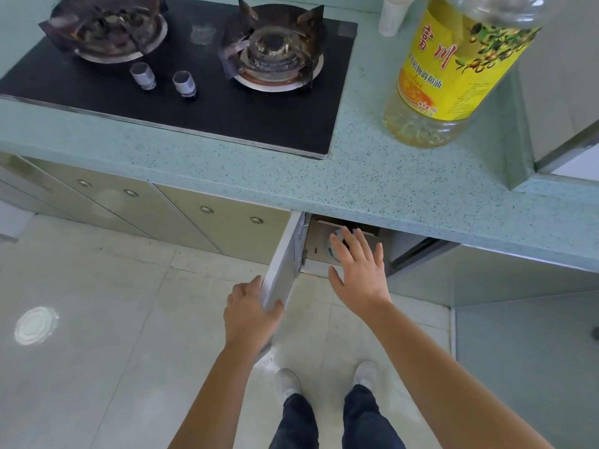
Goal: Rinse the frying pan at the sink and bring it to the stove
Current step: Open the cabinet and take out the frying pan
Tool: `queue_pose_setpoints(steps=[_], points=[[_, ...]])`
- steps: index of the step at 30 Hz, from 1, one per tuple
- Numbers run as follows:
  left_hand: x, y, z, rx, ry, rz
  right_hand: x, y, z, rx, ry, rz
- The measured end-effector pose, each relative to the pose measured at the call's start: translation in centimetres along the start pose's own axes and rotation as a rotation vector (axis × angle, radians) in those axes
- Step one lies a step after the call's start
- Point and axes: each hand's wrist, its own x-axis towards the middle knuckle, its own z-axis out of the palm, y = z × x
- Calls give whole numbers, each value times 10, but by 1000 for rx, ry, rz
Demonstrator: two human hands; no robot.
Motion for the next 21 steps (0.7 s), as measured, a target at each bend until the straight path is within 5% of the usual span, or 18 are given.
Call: queue_pose_setpoints(steps=[4,8,21], points=[[-1,16,14,31,211,254,-2,16,14,33,-14,9],[-4,45,44,-92,190,383,2,43,39,66,-9,2],[115,59,234,-377,44,155,80,166,184,151,64,101]])
